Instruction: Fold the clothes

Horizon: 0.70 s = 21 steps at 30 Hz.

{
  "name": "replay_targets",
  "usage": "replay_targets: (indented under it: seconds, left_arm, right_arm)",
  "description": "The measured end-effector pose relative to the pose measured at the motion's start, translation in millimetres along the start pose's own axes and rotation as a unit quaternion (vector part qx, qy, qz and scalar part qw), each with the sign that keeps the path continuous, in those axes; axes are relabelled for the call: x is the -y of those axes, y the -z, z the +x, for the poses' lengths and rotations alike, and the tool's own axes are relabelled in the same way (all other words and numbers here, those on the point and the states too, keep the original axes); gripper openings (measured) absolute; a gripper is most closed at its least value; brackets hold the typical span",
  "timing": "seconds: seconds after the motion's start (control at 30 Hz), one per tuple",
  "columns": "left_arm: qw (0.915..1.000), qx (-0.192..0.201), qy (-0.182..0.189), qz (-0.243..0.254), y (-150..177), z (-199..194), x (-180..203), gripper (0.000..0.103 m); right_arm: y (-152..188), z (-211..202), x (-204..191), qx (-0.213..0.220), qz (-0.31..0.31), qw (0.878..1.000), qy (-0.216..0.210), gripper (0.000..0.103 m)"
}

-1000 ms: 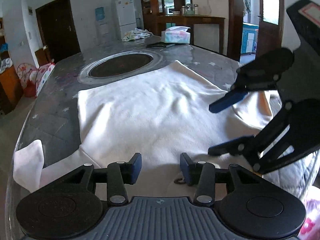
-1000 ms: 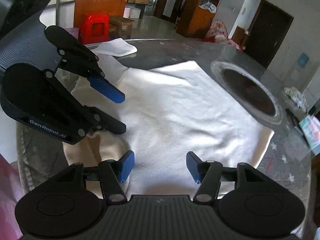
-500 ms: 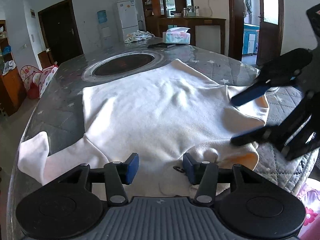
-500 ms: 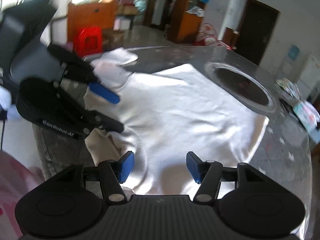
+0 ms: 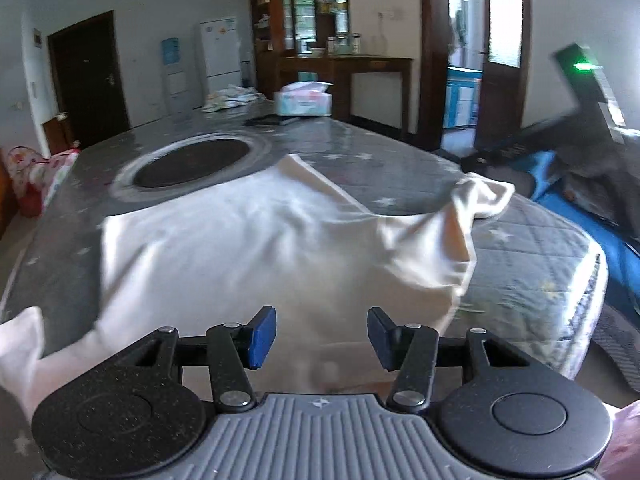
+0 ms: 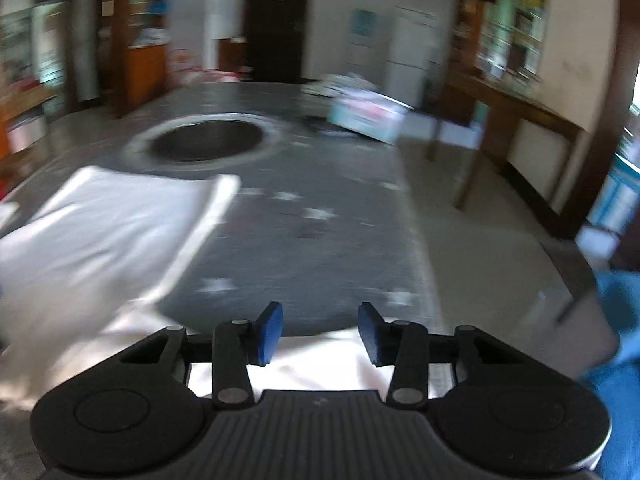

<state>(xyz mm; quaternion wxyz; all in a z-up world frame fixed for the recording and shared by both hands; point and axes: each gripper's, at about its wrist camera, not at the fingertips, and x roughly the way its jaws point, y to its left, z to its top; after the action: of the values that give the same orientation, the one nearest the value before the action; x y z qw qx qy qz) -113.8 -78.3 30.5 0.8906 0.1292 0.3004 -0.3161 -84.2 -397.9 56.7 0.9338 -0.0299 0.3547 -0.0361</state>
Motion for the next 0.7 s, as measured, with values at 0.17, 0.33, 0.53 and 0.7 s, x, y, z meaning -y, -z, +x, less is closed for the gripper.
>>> replay_targets:
  seconds: [0.17,0.33,0.53,0.7]
  left_arm:
    - [0.9997,-0.007,0.021,0.011,-1.3,7.3,16.0,0.055]
    - [0.9992,-0.024,0.028,0.016,2.1,13.0,25.1,0.056]
    - [0.9990,-0.028,0.029,0.020,6.7,13.9,28.1,0.060]
    - [0.9989,-0.028,0.029,0.024,9.0,12.3,29.2,0.061]
  right_arm:
    - [4.9,29.6,28.1,-0.033,0.033,0.999,0.015,0.034]
    - [8.7,44.3,31.1,-0.037,0.030,0.999,0.006,0.025]
    - [-2.6,40.2,20.3,-0.020,0.005,1.000,-0.005,0.008]
    - [-25.8,11.7,20.8,0.049,0.007,0.999,-0.015,0.007]
